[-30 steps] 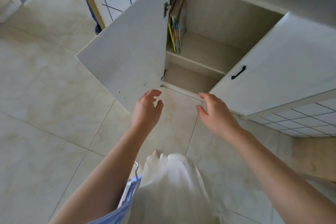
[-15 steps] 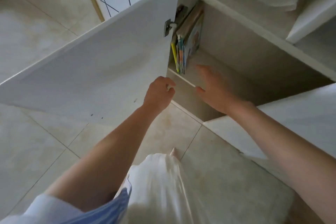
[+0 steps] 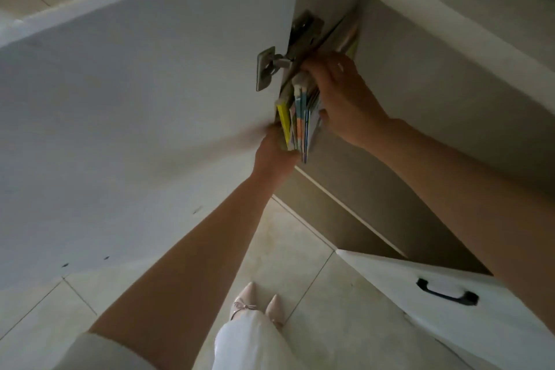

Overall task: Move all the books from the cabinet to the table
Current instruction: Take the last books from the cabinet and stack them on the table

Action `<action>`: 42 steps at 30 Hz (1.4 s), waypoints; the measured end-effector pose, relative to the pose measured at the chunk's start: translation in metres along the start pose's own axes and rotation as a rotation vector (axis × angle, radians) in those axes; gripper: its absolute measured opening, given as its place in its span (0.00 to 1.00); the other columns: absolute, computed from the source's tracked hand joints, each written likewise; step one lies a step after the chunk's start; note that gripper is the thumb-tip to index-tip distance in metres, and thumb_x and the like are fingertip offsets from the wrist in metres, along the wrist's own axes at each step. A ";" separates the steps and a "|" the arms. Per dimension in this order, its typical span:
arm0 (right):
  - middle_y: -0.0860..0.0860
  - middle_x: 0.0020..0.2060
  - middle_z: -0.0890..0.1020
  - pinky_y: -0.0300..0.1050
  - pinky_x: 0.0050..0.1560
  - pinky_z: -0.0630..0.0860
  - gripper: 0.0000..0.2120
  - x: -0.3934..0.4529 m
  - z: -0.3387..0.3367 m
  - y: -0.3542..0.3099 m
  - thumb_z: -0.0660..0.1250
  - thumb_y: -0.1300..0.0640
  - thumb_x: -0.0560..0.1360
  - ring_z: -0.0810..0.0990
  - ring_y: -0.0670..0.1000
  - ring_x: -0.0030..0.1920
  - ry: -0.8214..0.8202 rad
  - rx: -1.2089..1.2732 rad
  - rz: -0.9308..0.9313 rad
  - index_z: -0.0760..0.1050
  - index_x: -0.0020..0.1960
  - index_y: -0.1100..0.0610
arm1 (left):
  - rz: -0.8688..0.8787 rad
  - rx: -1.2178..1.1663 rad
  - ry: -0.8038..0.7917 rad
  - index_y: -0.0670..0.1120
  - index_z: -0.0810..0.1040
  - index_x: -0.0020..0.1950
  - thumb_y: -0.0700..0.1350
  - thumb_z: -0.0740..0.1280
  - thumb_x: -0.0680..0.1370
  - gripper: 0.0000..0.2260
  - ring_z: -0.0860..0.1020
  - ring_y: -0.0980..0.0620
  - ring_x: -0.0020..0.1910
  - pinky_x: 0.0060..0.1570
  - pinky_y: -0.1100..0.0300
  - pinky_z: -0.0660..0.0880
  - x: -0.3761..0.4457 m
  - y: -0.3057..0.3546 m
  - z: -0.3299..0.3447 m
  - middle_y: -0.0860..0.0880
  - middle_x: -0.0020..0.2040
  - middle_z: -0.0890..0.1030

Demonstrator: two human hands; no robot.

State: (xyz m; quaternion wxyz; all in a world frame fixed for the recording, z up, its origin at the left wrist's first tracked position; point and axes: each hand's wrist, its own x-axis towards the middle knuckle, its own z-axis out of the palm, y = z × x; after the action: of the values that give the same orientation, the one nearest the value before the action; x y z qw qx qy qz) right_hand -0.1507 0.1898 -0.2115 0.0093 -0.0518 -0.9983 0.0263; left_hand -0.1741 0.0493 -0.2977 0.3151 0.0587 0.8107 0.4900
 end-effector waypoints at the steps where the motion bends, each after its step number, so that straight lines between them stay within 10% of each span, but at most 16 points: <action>1: 0.56 0.71 0.65 0.60 0.66 0.68 0.37 0.006 0.004 0.006 0.72 0.64 0.67 0.62 0.65 0.70 -0.002 -0.044 -0.024 0.60 0.73 0.55 | 0.029 -0.007 0.018 0.49 0.71 0.66 0.38 0.71 0.70 0.25 0.78 0.45 0.58 0.54 0.53 0.78 0.007 -0.005 0.007 0.47 0.62 0.79; 5: 0.57 0.71 0.65 0.62 0.66 0.66 0.32 0.017 0.003 0.017 0.68 0.57 0.67 0.63 0.67 0.69 0.007 -0.141 -0.089 0.65 0.70 0.52 | 0.152 -0.050 0.142 0.48 0.69 0.67 0.42 0.74 0.71 0.26 0.76 0.57 0.49 0.38 0.78 0.68 0.016 -0.009 0.034 0.50 0.58 0.80; 10: 0.56 0.71 0.66 0.65 0.63 0.69 0.25 0.008 0.006 0.022 0.66 0.59 0.68 0.61 0.68 0.69 0.091 -0.011 -0.054 0.68 0.65 0.53 | 0.266 -0.079 0.305 0.46 0.75 0.61 0.45 0.76 0.70 0.22 0.83 0.50 0.44 0.43 0.58 0.82 0.029 -0.018 0.056 0.46 0.52 0.84; 16: 0.51 0.76 0.58 0.46 0.61 0.70 0.21 0.002 0.018 0.028 0.69 0.65 0.72 0.69 0.55 0.69 0.148 0.234 0.000 0.69 0.63 0.54 | 0.283 -0.127 0.430 0.45 0.80 0.54 0.44 0.76 0.71 0.14 0.78 0.59 0.42 0.39 0.74 0.72 0.038 -0.013 0.068 0.48 0.47 0.84; 23: 0.54 0.78 0.51 0.21 0.64 0.56 0.48 -0.025 0.036 0.041 0.73 0.70 0.68 0.53 0.48 0.76 0.251 0.614 0.175 0.48 0.78 0.51 | 0.336 -0.071 0.326 0.45 0.80 0.56 0.47 0.76 0.71 0.15 0.82 0.55 0.45 0.42 0.69 0.79 0.022 -0.040 0.048 0.50 0.49 0.84; 28: 0.52 0.78 0.47 0.52 0.73 0.64 0.58 -0.037 0.061 0.065 0.77 0.68 0.64 0.52 0.48 0.77 0.237 0.780 0.267 0.40 0.78 0.52 | 0.405 -0.039 0.225 0.44 0.79 0.56 0.50 0.75 0.72 0.16 0.83 0.53 0.49 0.44 0.52 0.83 -0.006 -0.064 0.033 0.48 0.51 0.84; 34: 0.54 0.76 0.52 0.59 0.68 0.69 0.67 -0.045 0.076 0.077 0.81 0.59 0.60 0.60 0.50 0.75 0.079 1.153 0.383 0.30 0.76 0.51 | 0.467 -0.106 0.107 0.43 0.79 0.61 0.41 0.75 0.72 0.18 0.81 0.58 0.53 0.50 0.63 0.80 -0.016 -0.072 0.010 0.53 0.55 0.82; 42: 0.51 0.57 0.81 0.40 0.55 0.79 0.29 -0.057 0.084 0.071 0.75 0.66 0.67 0.80 0.40 0.56 -0.199 1.093 0.413 0.70 0.65 0.61 | 0.372 -0.157 0.003 0.56 0.78 0.58 0.34 0.76 0.70 0.23 0.80 0.64 0.54 0.51 0.64 0.79 -0.009 -0.085 -0.015 0.62 0.54 0.81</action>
State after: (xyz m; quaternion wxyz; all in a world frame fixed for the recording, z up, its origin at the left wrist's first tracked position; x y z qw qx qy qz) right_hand -0.0881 0.2497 -0.3003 -0.0642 -0.2300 -0.8053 0.5427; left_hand -0.1572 -0.0092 -0.3592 0.2216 0.1818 0.7457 0.6015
